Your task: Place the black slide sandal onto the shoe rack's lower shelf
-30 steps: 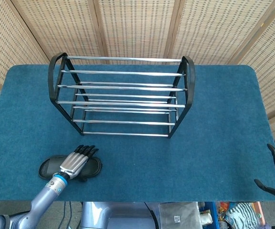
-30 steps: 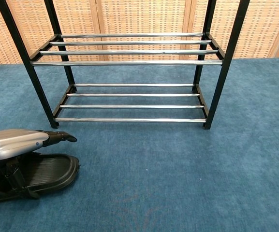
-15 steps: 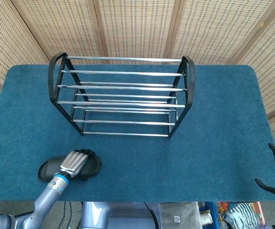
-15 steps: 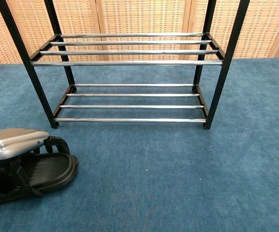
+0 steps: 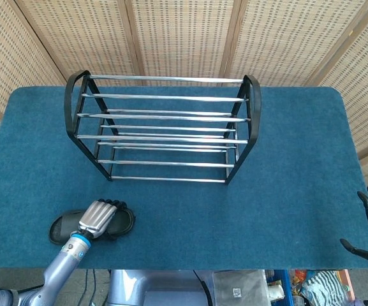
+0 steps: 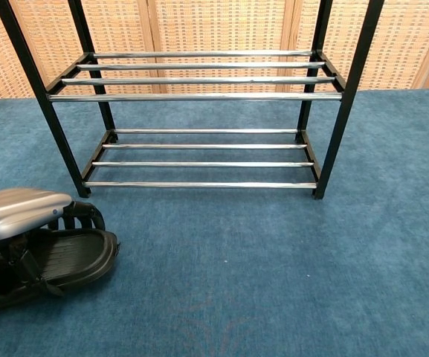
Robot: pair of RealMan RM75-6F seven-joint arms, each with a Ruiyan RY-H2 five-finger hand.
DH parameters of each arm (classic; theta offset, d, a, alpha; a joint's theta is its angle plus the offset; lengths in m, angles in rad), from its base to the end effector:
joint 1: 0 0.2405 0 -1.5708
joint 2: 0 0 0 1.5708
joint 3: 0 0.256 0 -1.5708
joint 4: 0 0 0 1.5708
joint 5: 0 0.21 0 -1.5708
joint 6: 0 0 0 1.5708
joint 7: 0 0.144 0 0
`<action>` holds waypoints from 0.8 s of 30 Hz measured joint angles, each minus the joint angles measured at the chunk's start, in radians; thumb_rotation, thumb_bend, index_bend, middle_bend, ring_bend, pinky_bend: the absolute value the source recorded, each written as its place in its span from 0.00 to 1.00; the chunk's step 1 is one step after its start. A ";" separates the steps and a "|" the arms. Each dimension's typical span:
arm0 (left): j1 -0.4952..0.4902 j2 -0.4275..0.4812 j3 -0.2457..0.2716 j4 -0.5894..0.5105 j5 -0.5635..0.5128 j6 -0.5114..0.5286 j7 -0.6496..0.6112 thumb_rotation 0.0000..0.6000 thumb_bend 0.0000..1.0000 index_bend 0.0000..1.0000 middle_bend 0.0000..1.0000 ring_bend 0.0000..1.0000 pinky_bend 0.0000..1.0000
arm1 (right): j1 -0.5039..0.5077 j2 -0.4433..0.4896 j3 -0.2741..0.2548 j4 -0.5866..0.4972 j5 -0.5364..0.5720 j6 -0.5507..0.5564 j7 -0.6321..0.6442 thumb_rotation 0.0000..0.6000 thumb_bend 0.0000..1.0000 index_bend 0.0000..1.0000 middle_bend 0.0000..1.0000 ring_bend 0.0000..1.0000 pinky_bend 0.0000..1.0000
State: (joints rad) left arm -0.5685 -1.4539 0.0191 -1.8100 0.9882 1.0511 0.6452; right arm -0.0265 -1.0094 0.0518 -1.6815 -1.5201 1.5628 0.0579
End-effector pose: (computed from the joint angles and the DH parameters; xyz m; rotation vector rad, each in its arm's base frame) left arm -0.1898 0.2385 -0.0194 -1.9661 -1.0678 -0.6057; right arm -0.3151 -0.1462 0.1964 1.2924 -0.9112 0.8993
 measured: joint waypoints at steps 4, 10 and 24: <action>0.002 0.029 0.017 -0.019 0.086 0.006 -0.012 1.00 0.07 0.47 0.49 0.39 0.43 | -0.001 0.000 -0.001 -0.001 0.000 0.000 -0.001 1.00 0.00 0.00 0.00 0.00 0.00; -0.014 0.108 0.065 -0.052 0.277 -0.022 -0.054 1.00 0.07 0.48 0.49 0.39 0.43 | 0.001 0.000 -0.003 -0.005 -0.004 -0.003 -0.007 1.00 0.00 0.00 0.00 0.00 0.00; -0.100 0.229 0.196 0.048 0.948 0.044 -0.431 1.00 0.08 0.50 0.49 0.40 0.43 | 0.008 -0.012 0.000 -0.013 0.018 -0.022 -0.047 1.00 0.00 0.00 0.00 0.00 0.00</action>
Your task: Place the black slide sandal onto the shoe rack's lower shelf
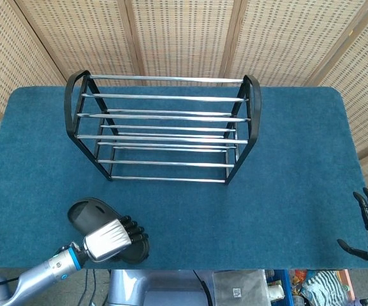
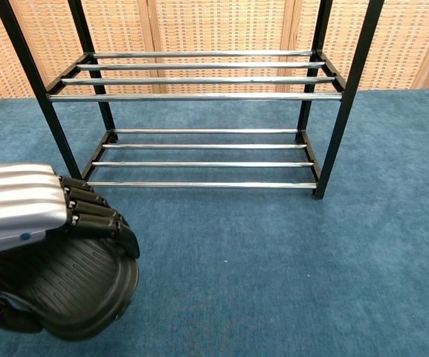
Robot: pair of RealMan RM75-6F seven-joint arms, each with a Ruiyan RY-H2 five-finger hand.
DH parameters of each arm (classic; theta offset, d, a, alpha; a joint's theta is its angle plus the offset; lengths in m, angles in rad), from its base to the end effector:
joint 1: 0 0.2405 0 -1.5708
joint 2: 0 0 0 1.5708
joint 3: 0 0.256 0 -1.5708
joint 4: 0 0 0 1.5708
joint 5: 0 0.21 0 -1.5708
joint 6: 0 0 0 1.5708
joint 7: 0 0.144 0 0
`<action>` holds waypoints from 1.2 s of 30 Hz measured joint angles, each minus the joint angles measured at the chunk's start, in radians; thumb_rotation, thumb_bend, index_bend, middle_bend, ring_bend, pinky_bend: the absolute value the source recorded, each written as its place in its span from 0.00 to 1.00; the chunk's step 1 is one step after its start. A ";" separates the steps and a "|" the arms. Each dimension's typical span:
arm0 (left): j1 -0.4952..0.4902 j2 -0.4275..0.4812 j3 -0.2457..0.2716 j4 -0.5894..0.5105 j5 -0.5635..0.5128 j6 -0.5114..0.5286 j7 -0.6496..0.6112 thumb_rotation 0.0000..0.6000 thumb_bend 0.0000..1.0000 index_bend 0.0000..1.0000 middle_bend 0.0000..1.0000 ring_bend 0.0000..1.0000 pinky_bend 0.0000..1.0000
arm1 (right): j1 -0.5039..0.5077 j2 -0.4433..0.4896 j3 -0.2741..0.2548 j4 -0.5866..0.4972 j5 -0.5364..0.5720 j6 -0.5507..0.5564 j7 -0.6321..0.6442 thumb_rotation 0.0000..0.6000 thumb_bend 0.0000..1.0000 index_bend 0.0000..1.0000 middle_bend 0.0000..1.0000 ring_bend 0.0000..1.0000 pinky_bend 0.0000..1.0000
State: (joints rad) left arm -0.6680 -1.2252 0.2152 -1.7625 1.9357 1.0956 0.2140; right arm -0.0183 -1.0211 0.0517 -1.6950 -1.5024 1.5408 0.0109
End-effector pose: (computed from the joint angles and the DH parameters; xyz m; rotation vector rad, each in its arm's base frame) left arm -0.1543 0.1993 0.0293 -2.5209 -0.4301 -1.0262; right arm -0.3145 -0.1487 0.1897 1.3011 -0.9152 0.8653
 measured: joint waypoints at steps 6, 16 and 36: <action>-0.053 -0.016 0.034 0.182 0.241 0.165 -0.185 1.00 0.10 0.52 0.51 0.43 0.44 | 0.005 -0.008 0.003 -0.002 0.017 -0.011 -0.022 1.00 0.00 0.00 0.00 0.00 0.00; -0.130 -0.146 0.030 0.566 0.474 0.454 -0.316 1.00 0.11 0.53 0.51 0.42 0.44 | 0.017 -0.018 0.015 0.000 0.057 -0.040 -0.047 1.00 0.00 0.00 0.00 0.00 0.00; -0.316 -0.426 0.031 1.196 0.553 0.504 -0.440 1.00 0.11 0.53 0.42 0.30 0.38 | 0.040 -0.042 0.046 0.012 0.155 -0.086 -0.107 1.00 0.00 0.00 0.00 0.00 0.00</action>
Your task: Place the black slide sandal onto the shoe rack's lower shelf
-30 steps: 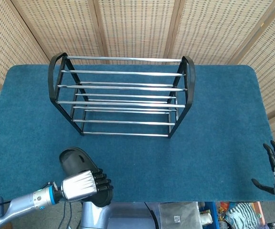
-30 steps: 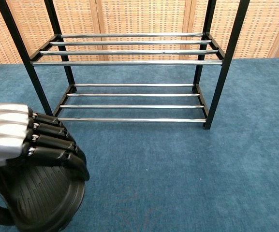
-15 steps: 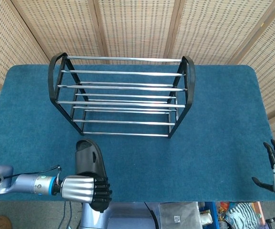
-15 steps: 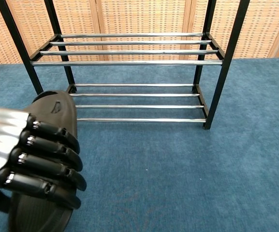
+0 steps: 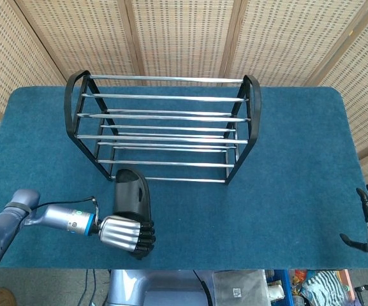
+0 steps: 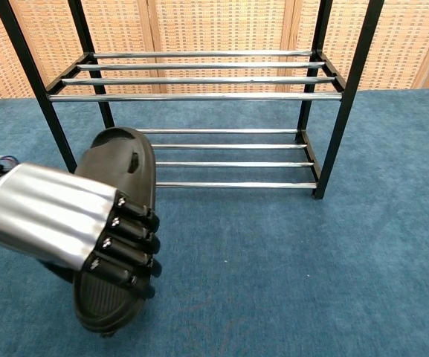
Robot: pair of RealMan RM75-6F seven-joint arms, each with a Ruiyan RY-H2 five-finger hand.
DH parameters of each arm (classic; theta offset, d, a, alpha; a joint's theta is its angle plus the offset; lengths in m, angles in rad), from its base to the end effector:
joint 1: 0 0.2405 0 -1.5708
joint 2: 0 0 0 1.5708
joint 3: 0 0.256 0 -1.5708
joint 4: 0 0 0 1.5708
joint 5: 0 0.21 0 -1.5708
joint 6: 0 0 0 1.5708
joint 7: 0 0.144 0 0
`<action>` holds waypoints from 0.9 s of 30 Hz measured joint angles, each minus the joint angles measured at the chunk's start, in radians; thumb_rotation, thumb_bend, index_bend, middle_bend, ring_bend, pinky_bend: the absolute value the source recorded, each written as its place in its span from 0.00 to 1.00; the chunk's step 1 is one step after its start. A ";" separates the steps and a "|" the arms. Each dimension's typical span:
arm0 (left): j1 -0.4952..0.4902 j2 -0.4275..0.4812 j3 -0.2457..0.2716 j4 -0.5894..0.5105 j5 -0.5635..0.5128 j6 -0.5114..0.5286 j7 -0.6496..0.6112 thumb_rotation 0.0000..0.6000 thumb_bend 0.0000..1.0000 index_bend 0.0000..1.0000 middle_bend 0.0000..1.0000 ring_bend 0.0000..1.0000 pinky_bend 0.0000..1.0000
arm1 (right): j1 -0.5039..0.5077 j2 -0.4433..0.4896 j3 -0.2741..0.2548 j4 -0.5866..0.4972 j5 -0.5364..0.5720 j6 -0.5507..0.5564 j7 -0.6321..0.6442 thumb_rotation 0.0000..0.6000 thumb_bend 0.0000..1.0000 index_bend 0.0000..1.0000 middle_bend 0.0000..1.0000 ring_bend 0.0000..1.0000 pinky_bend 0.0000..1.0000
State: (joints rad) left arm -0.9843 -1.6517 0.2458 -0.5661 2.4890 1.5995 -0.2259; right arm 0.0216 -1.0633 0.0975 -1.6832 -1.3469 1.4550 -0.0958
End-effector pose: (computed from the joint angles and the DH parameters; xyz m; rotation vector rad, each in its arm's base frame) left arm -0.1646 0.3100 -0.0105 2.8196 -0.7006 1.1122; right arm -0.3296 -0.1682 0.1808 1.2423 -0.9361 0.7396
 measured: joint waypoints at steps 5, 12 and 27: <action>-0.036 -0.076 0.023 0.162 -0.028 0.017 -0.092 1.00 0.11 0.53 0.41 0.28 0.37 | 0.007 -0.011 0.013 0.006 0.041 -0.011 -0.027 1.00 0.00 0.00 0.00 0.00 0.00; -0.062 -0.147 0.048 0.339 -0.103 0.051 -0.241 1.00 0.11 0.53 0.39 0.27 0.36 | 0.020 -0.032 0.032 0.021 0.109 -0.033 -0.076 1.00 0.00 0.00 0.00 0.00 0.00; -0.102 -0.166 0.101 0.447 -0.205 0.020 -0.338 1.00 0.11 0.46 0.34 0.21 0.32 | 0.036 -0.062 0.047 0.040 0.167 -0.045 -0.142 1.00 0.00 0.00 0.00 0.00 0.00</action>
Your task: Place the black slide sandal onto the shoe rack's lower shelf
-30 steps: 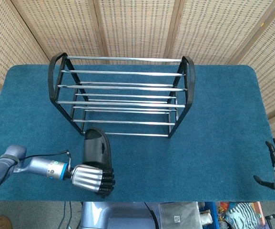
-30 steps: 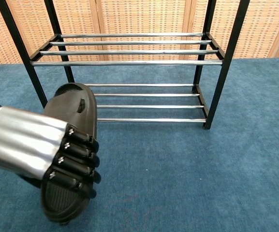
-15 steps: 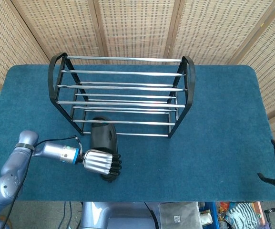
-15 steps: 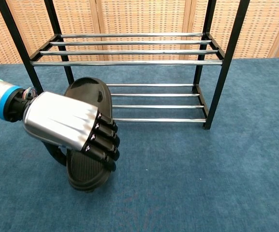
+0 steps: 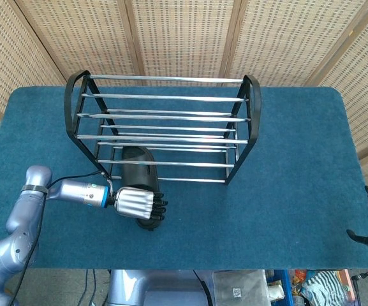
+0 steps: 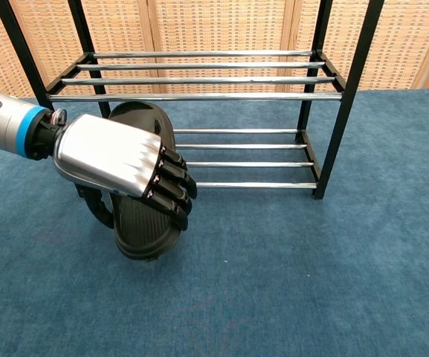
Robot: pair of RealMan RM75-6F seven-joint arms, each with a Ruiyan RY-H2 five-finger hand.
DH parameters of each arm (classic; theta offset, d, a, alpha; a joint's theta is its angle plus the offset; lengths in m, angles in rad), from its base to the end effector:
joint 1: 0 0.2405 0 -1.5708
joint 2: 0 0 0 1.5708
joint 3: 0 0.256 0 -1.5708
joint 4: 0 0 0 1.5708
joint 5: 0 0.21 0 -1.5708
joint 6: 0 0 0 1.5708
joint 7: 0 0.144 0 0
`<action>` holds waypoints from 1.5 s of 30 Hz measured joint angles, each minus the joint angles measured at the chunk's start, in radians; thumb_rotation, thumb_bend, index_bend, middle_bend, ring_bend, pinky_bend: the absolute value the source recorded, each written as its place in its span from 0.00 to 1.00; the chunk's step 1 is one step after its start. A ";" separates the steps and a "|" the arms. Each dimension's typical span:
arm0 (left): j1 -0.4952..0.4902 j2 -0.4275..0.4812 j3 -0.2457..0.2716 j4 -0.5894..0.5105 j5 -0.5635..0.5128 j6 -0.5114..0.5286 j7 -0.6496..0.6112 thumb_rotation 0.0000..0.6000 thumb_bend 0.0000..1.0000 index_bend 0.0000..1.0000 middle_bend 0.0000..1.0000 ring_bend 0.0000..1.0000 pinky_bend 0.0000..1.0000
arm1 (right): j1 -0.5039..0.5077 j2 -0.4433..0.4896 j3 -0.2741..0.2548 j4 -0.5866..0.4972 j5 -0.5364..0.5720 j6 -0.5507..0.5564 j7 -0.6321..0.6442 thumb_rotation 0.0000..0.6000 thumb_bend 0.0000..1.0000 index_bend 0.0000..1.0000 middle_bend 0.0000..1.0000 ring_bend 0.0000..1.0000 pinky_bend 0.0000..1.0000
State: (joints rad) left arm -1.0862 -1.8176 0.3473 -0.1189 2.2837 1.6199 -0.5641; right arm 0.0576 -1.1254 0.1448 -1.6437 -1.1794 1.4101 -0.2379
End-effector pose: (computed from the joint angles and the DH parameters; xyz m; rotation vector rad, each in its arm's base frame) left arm -0.1297 0.3801 -0.0116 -2.8744 0.5813 -0.9610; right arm -0.3471 -0.1844 0.1728 1.1665 -0.9273 0.5978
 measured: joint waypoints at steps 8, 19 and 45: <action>-0.014 0.012 0.035 0.025 -0.026 -0.083 0.004 1.00 0.11 0.43 0.31 0.19 0.31 | 0.001 -0.005 0.005 0.003 0.017 0.003 -0.009 1.00 0.00 0.00 0.00 0.00 0.00; -0.018 0.028 0.056 0.031 -0.080 -0.161 0.009 1.00 0.11 0.38 0.28 0.16 0.28 | 0.008 -0.014 0.008 0.009 0.036 -0.004 -0.027 1.00 0.00 0.00 0.00 0.00 0.00; 0.006 0.033 0.094 0.046 -0.132 -0.156 0.043 1.00 0.11 0.06 0.00 0.00 0.06 | 0.007 -0.022 0.004 0.007 0.038 0.008 -0.042 1.00 0.00 0.00 0.00 0.00 0.00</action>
State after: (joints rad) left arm -1.0805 -1.7845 0.4413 -0.0732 2.1515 1.4635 -0.5211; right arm 0.0642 -1.1472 0.1491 -1.6369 -1.1419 1.4178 -0.2794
